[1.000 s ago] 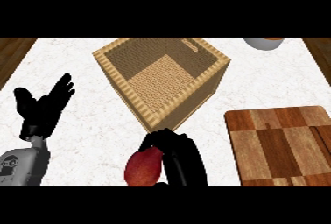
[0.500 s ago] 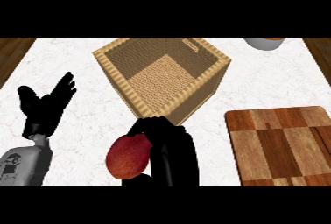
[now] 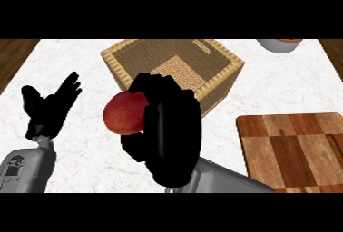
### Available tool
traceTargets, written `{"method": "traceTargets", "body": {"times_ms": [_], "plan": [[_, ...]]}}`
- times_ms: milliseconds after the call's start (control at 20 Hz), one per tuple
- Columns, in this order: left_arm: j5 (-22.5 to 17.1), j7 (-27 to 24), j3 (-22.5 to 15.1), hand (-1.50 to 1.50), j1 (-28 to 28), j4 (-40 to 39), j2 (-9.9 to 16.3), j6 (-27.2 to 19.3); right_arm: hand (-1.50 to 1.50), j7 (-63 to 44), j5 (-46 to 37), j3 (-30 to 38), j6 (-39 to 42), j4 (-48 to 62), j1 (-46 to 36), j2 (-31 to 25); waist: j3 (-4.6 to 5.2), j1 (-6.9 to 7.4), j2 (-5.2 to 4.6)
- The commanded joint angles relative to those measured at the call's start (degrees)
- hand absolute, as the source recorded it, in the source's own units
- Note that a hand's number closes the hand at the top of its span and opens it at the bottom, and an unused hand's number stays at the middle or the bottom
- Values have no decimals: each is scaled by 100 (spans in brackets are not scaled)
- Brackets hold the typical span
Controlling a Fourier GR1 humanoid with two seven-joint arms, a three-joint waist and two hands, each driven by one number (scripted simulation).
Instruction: Pick the pear from the cutting board and place it in the basket
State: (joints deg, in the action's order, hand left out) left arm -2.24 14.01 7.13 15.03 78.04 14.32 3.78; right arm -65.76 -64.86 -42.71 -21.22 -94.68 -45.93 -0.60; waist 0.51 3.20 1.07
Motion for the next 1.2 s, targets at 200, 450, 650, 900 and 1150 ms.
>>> {"method": "traceTargets", "body": {"times_ms": [200, 450, 650, 900, 1150], "plan": [[60, -147, -77, 0, -88, -61, -154, -66, 150, -1892, -83, 656, 664, 927, -1548, 56, -21, 11, -56], [109, -316, -99, 0, -21, -191, -150, -24, 150, -1942, 200, 696, 440, 1616, -2019, 56, -28, 12, -105], [-72, -9, 69, 0, -11, 77, 43, 71, 150, -1854, 201, 756, 231, 2027, -2019, 56, -42, -17, -99], [81, -162, 10, 0, -91, 1, -97, -109, 150, -1519, 335, 825, -343, 2183, -1779, 56, -44, -109, -123], [20, -112, 122, 0, -120, 42, -94, -180, 150, -1609, -473, 1449, -556, 2506, -1584, 56, -49, -285, -78]]}}
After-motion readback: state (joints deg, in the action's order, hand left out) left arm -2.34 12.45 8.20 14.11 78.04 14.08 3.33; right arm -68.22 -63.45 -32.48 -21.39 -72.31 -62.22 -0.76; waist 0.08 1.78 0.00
